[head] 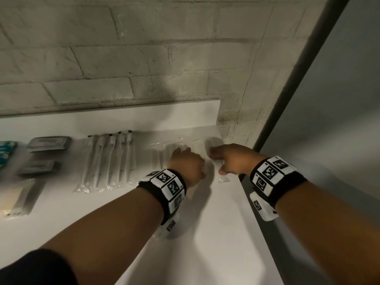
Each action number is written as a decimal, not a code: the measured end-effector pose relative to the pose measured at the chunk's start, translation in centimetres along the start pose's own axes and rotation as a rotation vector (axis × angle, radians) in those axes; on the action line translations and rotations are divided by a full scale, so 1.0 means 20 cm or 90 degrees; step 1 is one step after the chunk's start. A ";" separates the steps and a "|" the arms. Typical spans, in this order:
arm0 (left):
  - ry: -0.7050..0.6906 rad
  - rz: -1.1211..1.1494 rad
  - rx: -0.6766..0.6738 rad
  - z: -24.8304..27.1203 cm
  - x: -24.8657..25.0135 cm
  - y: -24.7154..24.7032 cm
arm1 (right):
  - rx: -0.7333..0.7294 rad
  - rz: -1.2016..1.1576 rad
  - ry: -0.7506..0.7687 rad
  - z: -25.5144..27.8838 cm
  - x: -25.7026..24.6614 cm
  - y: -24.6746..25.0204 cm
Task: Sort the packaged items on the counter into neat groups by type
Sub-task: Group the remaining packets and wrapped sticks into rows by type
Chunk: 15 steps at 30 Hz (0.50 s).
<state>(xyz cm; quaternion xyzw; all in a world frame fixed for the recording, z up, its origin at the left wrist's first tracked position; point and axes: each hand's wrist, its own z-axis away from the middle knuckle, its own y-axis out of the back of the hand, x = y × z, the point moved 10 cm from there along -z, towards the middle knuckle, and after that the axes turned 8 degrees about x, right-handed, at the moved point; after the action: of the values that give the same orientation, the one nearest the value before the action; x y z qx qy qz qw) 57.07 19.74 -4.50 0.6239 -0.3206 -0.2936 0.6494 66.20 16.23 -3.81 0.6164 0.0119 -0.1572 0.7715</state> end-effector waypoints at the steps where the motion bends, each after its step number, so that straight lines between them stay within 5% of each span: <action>1: 0.000 0.000 0.001 0.00 0.01 0.00 | -0.003 0.003 0.008 0.01 -0.01 0.00; 15: 0.031 -0.021 0.057 0.05 -0.09 0.06 | 0.035 -0.027 0.036 0.05 -0.07 0.05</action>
<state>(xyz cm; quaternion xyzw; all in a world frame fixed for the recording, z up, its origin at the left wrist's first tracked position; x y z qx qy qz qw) 55.13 20.47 -3.27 0.6644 -0.3075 -0.2746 0.6234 64.99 15.81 -2.25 0.6410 0.0426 -0.1565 0.7502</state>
